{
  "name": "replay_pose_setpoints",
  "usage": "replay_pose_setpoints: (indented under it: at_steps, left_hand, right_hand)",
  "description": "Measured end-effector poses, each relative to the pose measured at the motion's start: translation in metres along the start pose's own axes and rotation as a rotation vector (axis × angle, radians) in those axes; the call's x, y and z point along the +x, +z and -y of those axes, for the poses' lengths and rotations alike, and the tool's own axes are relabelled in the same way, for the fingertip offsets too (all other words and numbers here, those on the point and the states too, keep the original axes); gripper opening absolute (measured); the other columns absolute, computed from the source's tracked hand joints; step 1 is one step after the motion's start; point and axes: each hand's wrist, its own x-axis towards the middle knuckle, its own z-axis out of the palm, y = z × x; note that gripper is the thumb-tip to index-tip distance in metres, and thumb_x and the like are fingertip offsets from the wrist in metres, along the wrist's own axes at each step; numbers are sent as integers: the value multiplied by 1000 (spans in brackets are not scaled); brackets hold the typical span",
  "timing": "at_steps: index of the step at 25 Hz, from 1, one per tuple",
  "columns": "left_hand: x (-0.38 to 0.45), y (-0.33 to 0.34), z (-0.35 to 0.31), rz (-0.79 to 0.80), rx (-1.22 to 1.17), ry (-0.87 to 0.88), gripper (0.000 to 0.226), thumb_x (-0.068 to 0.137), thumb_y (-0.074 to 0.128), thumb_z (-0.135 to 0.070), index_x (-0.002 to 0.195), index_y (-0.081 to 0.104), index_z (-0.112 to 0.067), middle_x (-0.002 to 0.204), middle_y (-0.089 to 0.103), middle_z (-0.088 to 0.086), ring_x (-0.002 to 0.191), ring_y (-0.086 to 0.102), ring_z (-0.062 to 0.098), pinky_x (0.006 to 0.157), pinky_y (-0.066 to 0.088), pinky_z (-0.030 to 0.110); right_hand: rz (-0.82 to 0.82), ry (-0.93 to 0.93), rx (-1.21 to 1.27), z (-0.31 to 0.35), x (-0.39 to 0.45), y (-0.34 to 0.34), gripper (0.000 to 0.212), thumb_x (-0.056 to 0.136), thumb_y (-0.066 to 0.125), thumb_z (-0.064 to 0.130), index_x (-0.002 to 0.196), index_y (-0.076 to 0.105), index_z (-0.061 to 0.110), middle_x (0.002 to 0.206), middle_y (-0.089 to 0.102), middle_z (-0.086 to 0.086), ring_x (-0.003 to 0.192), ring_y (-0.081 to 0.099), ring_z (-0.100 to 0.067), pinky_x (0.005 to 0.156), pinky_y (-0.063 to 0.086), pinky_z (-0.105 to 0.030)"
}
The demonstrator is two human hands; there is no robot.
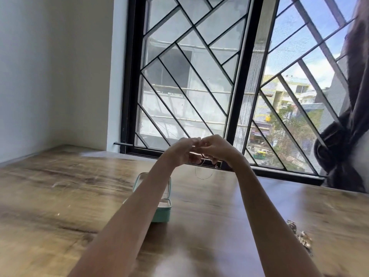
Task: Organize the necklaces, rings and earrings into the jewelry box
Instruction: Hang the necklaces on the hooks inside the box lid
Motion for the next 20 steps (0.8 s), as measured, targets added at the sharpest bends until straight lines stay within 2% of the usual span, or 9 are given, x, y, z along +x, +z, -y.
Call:
replay_pose_setpoints:
  at_steps: [5, 8, 11, 15, 17, 20]
  left_hand:
    - [-1, -1, 3, -2, 39, -128, 40, 101, 27, -38, 86, 51, -10, 54, 43, 1, 43, 33, 10, 45, 32, 21]
    - [-4, -1, -3, 18, 93, -147, 50, 101, 25, -39, 75, 56, -11, 42, 38, -4, 46, 27, 9, 48, 26, 22]
    - [-6, -1, -8, 81, 65, -127, 54, 100, 25, -43, 75, 60, -11, 42, 39, -6, 43, 28, 8, 48, 26, 22]
    - [-6, -7, -8, 140, -40, -83, 56, 97, 27, -53, 91, 64, -12, 53, 47, -2, 43, 35, 9, 46, 30, 22]
    - [-6, -9, -7, 175, -23, -69, 56, 95, 27, -58, 95, 63, -15, 56, 44, -2, 44, 35, 10, 45, 29, 20]
    - [-8, -7, -8, 223, -2, -58, 51, 93, 31, -60, 94, 60, -18, 55, 35, -3, 40, 29, 8, 41, 24, 18]
  right_hand:
    - [-122, 56, 284, -7, -3, 1, 19, 83, 71, 19, 94, 66, 4, 72, 59, -10, 44, 46, -8, 39, 39, -17]
    - [-116, 88, 413, -16, -4, 1, 18, 86, 67, 18, 97, 61, 5, 72, 55, -5, 49, 46, -9, 44, 41, -18]
    - [-97, 103, 561, -25, -3, 4, 15, 90, 62, 26, 91, 61, 11, 74, 53, -2, 50, 45, -7, 48, 40, -18]
    - [29, 191, 738, -30, -3, 3, 43, 94, 44, 50, 101, 70, 16, 69, 55, 5, 53, 43, -6, 49, 38, -17]
    - [118, 215, 780, -31, -4, 4, 49, 94, 38, 56, 101, 71, 20, 68, 57, 8, 54, 43, -5, 48, 36, -16]
    - [157, 176, 849, -35, -5, 6, 40, 87, 52, 52, 104, 69, 20, 81, 61, 6, 61, 47, -6, 51, 37, -17]
